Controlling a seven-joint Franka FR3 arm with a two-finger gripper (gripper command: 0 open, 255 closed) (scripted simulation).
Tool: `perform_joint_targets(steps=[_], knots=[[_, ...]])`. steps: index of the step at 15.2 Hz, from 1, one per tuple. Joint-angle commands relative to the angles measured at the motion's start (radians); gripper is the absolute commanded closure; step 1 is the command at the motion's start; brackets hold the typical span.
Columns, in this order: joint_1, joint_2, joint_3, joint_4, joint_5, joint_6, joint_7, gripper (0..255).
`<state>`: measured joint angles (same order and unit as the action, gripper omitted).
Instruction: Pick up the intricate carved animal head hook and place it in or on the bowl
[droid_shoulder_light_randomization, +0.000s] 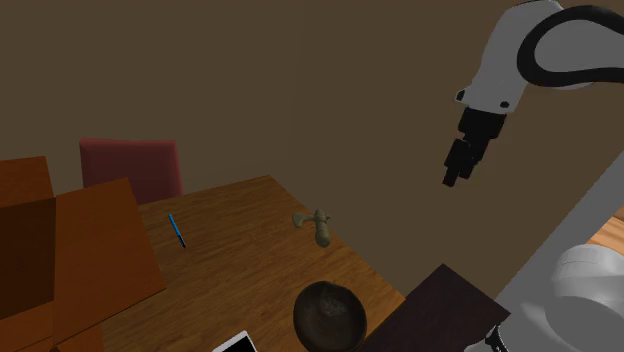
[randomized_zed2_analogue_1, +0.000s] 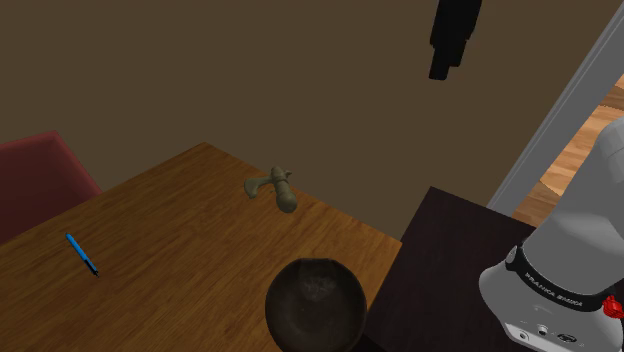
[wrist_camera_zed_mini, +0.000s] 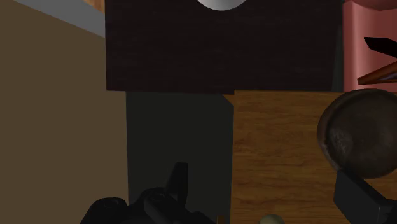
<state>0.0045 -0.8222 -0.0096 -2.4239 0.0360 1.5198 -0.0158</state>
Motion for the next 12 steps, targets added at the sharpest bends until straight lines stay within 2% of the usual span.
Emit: perform_joint_targets(steps=[1,7,12], knots=[[0.000,0.000,0.000,0.000,0.000,0.000,0.000,0],[-0.004,0.148,0.077,-0.050,0.038,0.206,0.122,0],[-0.013,0.311,0.136,-0.048,0.051,0.373,0.223,0]])
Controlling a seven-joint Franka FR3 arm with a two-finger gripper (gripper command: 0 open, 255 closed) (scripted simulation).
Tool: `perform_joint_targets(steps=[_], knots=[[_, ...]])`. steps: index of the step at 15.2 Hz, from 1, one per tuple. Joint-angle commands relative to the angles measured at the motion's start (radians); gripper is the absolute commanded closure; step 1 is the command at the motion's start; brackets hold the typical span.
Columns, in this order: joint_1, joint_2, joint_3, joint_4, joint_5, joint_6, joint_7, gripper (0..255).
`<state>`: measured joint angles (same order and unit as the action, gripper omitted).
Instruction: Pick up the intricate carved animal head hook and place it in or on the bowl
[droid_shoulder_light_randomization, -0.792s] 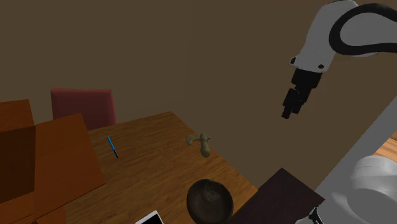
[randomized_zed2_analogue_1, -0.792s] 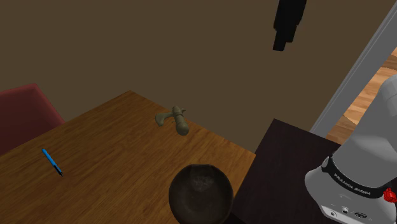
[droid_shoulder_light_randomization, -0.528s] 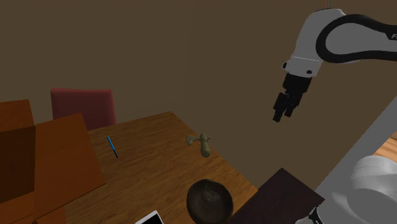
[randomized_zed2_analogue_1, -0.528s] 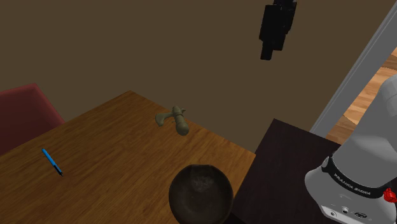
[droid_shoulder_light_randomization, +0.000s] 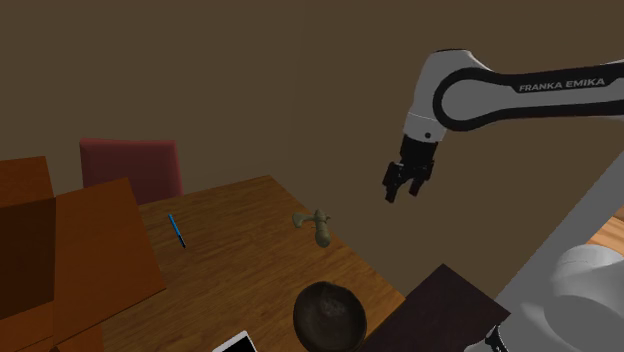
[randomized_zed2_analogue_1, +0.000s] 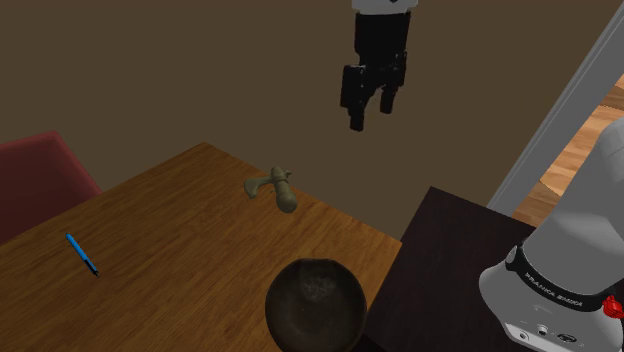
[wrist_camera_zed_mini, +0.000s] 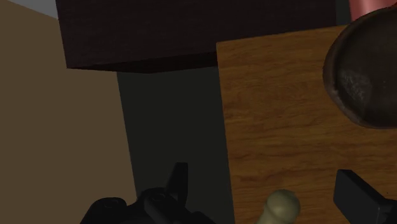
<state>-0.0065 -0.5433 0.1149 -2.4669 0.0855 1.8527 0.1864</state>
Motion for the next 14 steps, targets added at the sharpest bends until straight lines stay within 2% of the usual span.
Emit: perform_joint_targets(steps=[1,7,14], knots=[[-0.005,0.068,0.022,0.001,0.002,0.071,0.042,0],[-0.023,0.300,0.078,0.064,-0.025,0.242,0.174,0],[-0.034,0.588,0.108,0.203,-0.113,0.385,0.347,0]])
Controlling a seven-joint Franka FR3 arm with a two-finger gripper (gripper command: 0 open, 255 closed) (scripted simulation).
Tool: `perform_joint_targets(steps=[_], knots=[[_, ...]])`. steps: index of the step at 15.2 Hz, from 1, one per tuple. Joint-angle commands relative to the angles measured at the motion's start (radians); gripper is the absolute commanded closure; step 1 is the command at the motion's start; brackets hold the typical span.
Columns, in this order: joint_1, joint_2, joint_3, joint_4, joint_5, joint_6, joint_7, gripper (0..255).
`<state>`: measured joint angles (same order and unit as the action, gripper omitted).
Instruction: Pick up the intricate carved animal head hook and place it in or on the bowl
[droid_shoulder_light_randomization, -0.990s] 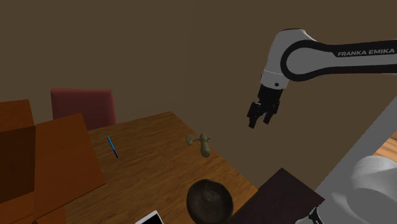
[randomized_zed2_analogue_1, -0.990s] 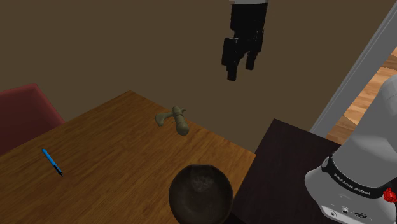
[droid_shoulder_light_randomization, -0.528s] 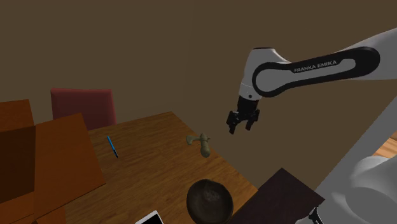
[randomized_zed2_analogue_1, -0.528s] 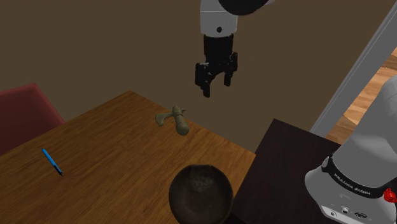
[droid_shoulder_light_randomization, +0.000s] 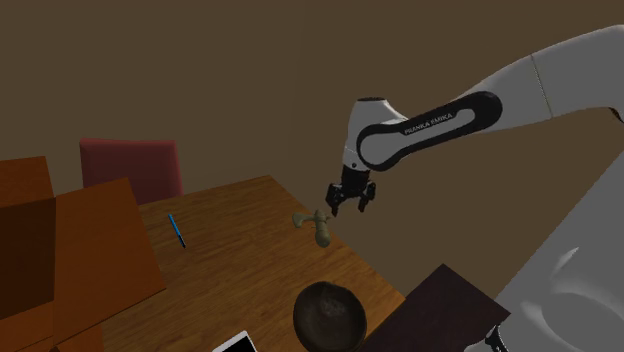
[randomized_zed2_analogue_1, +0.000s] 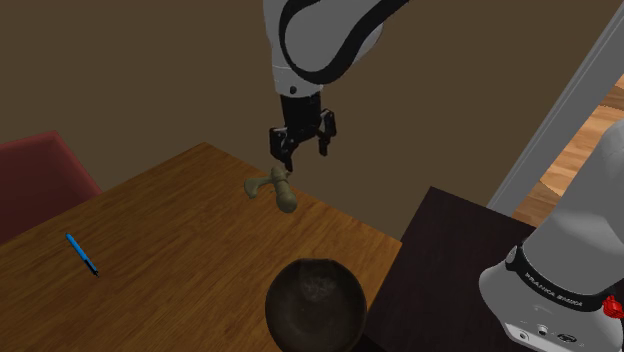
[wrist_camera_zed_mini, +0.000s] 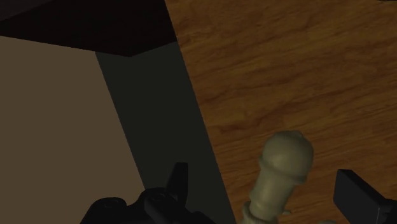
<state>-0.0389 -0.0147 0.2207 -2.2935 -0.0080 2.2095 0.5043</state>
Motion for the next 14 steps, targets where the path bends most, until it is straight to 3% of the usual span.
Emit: perform_joint_targets(steps=[1,8,14], knots=[[0.000,0.100,0.001,0.055,-0.035,0.043,0.054,0],[0.032,0.379,-0.034,0.263,-0.128,0.102,0.204,0],[0.037,0.431,-0.044,0.247,-0.145,0.169,0.215,0]])
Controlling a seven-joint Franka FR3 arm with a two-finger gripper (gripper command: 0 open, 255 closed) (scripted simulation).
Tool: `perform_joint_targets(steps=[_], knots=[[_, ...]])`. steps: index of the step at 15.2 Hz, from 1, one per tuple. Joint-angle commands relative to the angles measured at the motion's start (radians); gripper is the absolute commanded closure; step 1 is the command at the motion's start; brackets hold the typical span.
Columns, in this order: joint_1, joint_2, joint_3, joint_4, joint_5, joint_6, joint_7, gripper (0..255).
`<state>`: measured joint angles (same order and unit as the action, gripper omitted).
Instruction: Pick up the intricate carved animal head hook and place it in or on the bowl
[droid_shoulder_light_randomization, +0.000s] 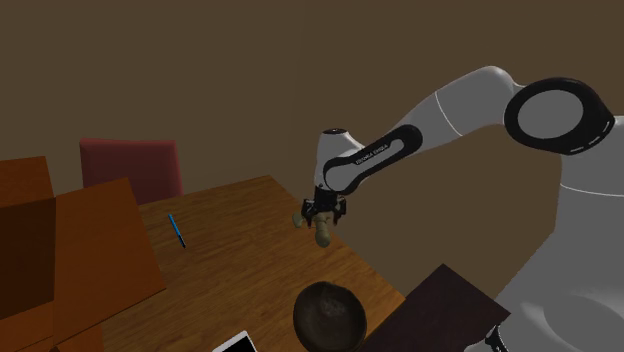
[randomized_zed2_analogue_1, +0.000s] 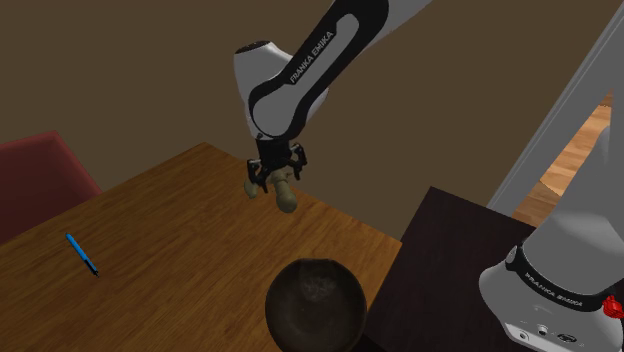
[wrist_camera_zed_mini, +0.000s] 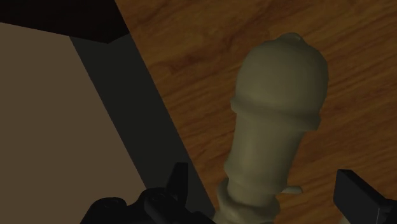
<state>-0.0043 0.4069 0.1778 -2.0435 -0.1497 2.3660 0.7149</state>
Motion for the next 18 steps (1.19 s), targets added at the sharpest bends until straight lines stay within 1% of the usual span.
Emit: perform_joint_targets(steps=[1,10,11,18], knots=[[0.003,0.019,-0.003,-0.005,-0.007,0.023,0.007,0],[0.004,0.024,-0.004,-0.006,-0.008,0.030,0.008,0],[0.004,0.024,-0.004,-0.006,-0.008,0.030,0.008,255],[0.004,0.024,-0.004,-0.006,-0.008,0.030,0.008,255]])
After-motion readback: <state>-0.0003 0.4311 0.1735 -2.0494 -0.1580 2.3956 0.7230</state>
